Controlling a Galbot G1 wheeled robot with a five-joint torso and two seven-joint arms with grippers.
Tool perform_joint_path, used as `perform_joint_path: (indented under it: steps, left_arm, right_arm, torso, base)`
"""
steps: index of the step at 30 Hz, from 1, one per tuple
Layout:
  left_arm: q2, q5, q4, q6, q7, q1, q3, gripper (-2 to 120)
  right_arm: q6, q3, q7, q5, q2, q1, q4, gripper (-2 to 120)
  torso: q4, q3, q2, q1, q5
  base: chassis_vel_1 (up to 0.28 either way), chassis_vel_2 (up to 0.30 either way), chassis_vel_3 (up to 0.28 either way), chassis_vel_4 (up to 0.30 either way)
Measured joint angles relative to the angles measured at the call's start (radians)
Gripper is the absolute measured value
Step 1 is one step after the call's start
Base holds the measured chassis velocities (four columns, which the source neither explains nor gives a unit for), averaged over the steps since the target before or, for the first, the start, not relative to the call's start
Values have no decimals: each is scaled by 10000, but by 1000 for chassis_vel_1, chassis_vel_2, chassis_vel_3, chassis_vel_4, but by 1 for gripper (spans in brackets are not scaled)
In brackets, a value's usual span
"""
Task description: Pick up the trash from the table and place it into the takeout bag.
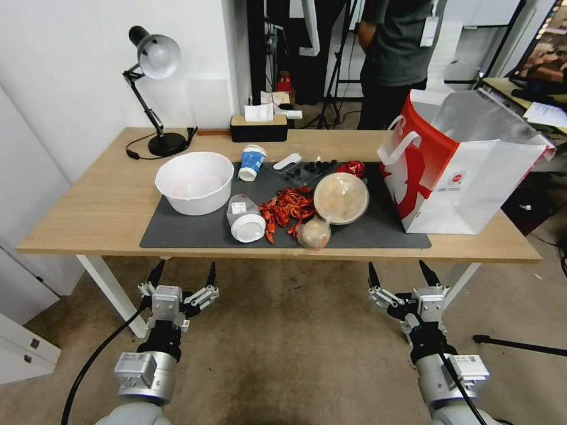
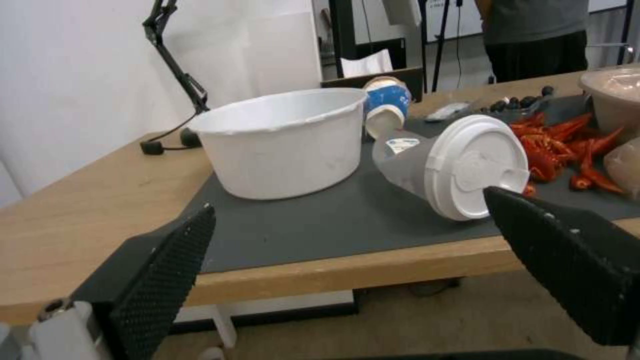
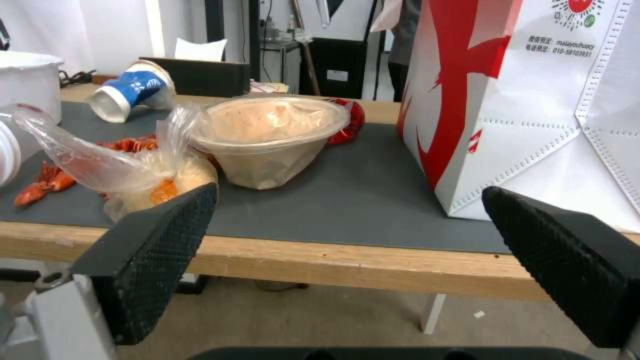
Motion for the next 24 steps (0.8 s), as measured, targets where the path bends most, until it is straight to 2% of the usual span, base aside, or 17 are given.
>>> perform_joint_path:
  steps: [21, 24]
  left_arm:
    - [23, -30, 0, 10, -19, -30, 14, 100]
    - [366, -493, 163, 202, -387, -489, 320, 100]
  right_arm:
    - [-26, -2, 2, 29, -25, 12, 0, 100]
    - [-426, -29, 156, 465, -355, 209, 0, 100]
  torso:
    - [1, 0, 0, 0, 0]
    - [1, 0, 1, -2, 2]
  base:
    - [0, 0, 0, 0]
    - [0, 0, 0, 0]
